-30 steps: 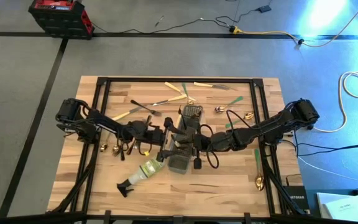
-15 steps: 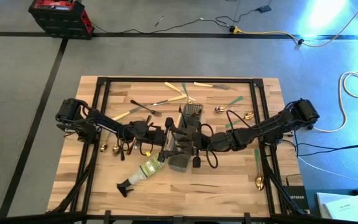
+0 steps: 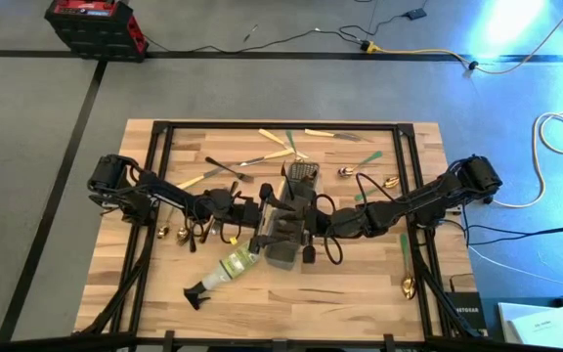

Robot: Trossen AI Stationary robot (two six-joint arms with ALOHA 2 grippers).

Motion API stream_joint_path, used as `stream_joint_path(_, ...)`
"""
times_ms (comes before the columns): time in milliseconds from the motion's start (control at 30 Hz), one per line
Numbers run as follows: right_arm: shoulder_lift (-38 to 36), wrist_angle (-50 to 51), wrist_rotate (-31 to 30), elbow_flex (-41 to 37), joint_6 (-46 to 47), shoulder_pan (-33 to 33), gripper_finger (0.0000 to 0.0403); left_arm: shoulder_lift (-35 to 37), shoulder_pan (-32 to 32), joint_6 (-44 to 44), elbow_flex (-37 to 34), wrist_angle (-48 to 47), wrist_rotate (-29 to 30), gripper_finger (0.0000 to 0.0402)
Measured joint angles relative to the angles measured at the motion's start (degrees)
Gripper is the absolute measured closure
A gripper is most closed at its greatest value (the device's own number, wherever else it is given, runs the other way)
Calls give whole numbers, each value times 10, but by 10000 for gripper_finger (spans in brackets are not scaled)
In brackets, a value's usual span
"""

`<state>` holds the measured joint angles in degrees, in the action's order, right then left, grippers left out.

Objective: Sort silverware
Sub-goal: Put the table knife into the silverware basket

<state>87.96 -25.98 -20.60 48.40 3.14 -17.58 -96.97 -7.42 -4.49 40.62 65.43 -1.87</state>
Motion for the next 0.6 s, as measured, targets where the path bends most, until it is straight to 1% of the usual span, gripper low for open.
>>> stream_joint_path(400, 1, -3, -18, 4, -17, 0, 274, 0, 0, -4, 0, 0, 0, 45)
stream_joint_path(500, 2, 1, -11, 13, -34, 0, 274, 0, 0, -25, 0, 6, 14, 45)
stream_joint_path(600, 2, 2, 2, 29, -46, -6, 274, 0, -1, -66, 0, 21, 31, 45)
